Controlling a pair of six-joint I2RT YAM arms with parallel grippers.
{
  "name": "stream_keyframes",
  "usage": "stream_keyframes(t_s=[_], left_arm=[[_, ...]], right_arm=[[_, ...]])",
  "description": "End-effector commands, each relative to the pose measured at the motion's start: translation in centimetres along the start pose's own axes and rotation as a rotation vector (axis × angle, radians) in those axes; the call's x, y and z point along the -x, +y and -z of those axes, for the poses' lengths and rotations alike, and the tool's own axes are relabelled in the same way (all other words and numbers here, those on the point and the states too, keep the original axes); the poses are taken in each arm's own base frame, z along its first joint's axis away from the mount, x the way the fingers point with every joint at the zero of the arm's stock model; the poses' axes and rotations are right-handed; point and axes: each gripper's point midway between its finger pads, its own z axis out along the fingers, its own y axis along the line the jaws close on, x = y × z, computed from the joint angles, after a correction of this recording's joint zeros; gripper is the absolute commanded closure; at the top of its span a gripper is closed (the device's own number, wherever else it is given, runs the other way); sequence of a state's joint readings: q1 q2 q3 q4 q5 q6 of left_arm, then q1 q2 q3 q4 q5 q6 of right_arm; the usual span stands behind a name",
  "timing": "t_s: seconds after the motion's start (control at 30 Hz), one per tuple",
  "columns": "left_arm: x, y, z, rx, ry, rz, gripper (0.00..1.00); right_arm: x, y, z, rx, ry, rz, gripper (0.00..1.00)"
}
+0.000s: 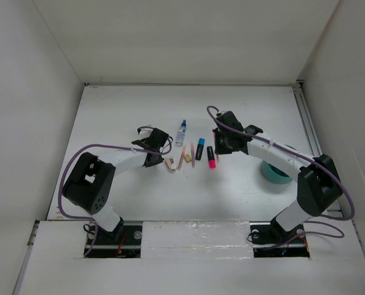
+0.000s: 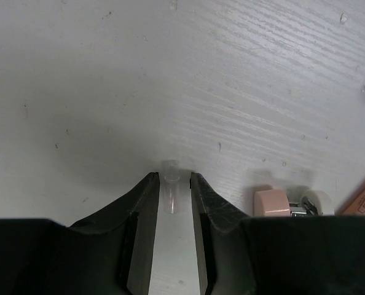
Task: Sort the stationery into containers
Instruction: Pick up the pen cap from the center of the board.
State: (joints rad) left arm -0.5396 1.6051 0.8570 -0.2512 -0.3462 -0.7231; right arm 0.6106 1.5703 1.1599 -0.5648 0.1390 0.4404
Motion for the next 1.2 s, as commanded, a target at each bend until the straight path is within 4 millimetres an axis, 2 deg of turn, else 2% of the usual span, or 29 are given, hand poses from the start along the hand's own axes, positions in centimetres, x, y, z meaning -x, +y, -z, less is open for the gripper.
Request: stream_keyframes(t_s=[0.0, 0.23, 0.47, 0.57, 0.8, 0.9, 0.93, 0.97, 1.03, 1.1, 1.17], left_arm=[[-6.1, 2.8, -0.1, 0.086, 0.196, -0.054, 0.77], [-6.4, 3.2, 0.0, 0.099, 0.207, -0.060, 0.78], [-6.2, 3.0, -0.1, 0.098, 0.206, -0.060, 0.90], [-5.7, 2.7, -0.2, 0.098, 0.195, -0.067, 1.00], [-5.6, 2.6, -0.3, 0.090, 0.190, -0.076, 1.00], [-3.9, 1.3, 0.5, 0.028, 0.131, -0.044, 1.00], [-2.8, 0.5, 1.1, 0.000, 0.104, -0.029, 1.00], [-0.5, -1.0, 2.6, -0.060, 0.048, -0.009, 1.00], [2.2, -2.5, 4.7, -0.125, -0.016, 0.013, 1.00], [6.9, -4.5, 8.7, -0.224, -0.137, 0.045, 1.00], [9.6, -5.8, 11.7, -0.302, -0.203, 0.054, 1.00]], right_arm=[[1.1, 0.4, 0.8, 0.018, -0.060, 0.008, 1.00], [0.9, 0.8, 0.9, 0.023, -0.058, 0.015, 1.00], [1.1, 0.8, 1.1, 0.027, -0.066, 0.014, 1.00], [1.1, 0.7, 1.4, 0.027, -0.066, 0.014, 1.00], [2.0, 1.0, 2.6, 0.053, -0.118, 0.005, 1.00], [1.9, 2.1, 3.3, 0.128, -0.129, 0.014, 1.00], [2.7, 2.8, 4.2, 0.169, -0.165, 0.011, 1.00], [2.4, 3.2, 4.4, 0.204, -0.159, 0.024, 1.00], [2.6, 4.1, 4.9, 0.257, -0.175, 0.037, 1.00], [2.0, 5.7, 5.7, 0.351, -0.159, 0.055, 1.00], [2.4, 7.1, 7.4, 0.427, -0.186, 0.070, 1.00]])
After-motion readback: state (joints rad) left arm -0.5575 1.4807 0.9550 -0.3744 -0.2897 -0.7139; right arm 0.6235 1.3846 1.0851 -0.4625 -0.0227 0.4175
